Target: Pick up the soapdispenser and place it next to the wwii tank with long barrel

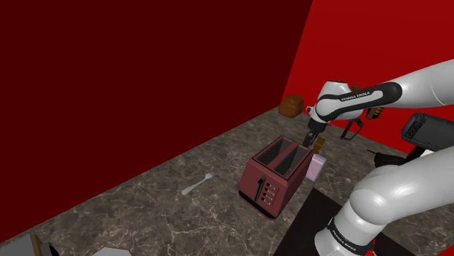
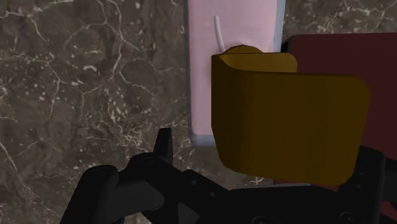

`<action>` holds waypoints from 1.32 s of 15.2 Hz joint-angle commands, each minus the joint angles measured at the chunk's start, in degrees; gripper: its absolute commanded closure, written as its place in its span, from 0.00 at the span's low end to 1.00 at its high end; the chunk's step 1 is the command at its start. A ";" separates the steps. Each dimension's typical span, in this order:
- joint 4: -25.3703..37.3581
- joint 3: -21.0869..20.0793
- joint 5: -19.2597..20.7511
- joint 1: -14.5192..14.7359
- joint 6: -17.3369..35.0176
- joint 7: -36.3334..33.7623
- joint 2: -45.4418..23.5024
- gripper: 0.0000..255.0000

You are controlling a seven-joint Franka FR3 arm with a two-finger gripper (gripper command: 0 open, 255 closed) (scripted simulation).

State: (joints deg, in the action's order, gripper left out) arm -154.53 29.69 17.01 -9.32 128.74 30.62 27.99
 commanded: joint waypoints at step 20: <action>-1.21 0.97 0.00 0.33 3.56 0.27 -2.34 1.00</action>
State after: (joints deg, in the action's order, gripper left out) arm -155.67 30.62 16.97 -8.96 132.36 30.88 25.68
